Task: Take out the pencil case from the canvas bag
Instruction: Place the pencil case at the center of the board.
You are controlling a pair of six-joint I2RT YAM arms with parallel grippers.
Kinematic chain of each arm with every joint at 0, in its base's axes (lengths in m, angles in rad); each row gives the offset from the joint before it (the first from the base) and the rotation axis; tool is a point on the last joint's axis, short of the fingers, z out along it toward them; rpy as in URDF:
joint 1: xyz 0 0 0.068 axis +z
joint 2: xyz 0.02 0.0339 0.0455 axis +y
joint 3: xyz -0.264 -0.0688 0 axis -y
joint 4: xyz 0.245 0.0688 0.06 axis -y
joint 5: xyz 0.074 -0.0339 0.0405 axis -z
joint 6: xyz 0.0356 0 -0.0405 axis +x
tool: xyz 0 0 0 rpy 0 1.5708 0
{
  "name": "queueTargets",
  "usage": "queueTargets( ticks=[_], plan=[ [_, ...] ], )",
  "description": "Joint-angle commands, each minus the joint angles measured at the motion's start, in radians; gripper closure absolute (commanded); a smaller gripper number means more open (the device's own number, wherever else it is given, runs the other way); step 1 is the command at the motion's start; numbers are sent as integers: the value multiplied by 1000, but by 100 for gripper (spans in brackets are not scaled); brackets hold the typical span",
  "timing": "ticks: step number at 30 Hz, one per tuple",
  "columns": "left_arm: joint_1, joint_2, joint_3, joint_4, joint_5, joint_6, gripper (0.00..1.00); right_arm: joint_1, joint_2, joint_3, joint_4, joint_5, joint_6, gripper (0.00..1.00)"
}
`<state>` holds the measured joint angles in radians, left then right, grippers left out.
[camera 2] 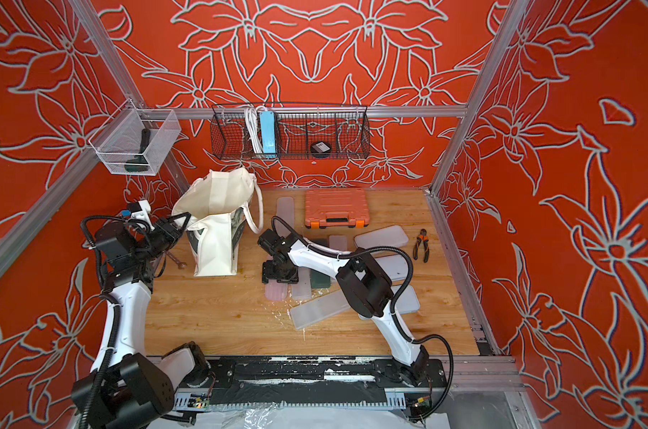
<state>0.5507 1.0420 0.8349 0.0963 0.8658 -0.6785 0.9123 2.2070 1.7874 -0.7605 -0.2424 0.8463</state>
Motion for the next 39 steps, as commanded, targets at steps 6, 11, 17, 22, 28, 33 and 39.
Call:
queueTargets(
  ticks=[6,11,17,22,28,33,39],
  plan=[
    [8,-37,6,81,4,-15,100,7,30,46,-36,26,-7,22],
    [9,-33,3,87,-1,-23,100,7,44,65,-44,31,-8,17],
    [10,-37,0,88,-1,-23,100,7,59,80,-54,29,-13,11],
    [11,-42,-3,86,-1,-23,100,7,24,70,-42,45,-10,9],
    [13,-36,-6,97,5,-35,100,7,-87,17,21,51,-19,4],
    [13,-27,-30,121,3,-57,100,8,-258,-118,136,97,-29,1],
    [13,0,-81,204,0,-114,100,8,-446,-235,191,131,-75,2]
  ],
)
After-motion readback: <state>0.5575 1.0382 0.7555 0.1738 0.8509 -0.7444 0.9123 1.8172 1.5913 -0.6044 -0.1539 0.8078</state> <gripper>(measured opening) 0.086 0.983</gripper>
